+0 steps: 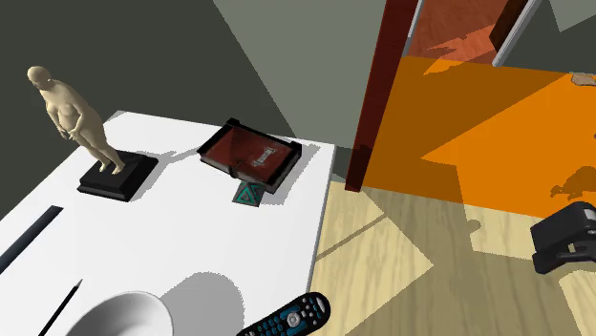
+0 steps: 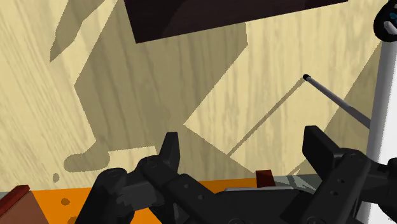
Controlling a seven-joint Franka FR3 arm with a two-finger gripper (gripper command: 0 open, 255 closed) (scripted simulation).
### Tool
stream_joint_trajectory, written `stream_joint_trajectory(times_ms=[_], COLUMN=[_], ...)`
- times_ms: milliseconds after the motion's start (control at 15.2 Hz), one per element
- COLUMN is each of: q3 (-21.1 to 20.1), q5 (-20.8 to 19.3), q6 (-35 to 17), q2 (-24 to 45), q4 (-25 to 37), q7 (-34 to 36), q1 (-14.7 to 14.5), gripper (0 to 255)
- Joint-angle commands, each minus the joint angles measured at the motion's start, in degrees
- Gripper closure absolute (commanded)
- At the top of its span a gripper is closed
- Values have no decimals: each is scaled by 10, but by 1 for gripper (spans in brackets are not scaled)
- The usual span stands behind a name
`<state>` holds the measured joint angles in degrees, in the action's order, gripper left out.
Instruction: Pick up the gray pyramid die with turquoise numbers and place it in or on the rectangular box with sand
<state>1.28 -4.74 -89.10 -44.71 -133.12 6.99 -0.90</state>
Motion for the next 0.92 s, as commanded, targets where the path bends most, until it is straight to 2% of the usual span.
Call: stream_joint_trajectory(times_ms=[0,462,858], q3=[0,-31,-62], q5=[0,72,133], q6=[0,-124,-243], q2=[0,17,63], q4=[0,-82,-125], q7=[0,52,87], q1=[0,-31,-63], gripper=[0,0,0])
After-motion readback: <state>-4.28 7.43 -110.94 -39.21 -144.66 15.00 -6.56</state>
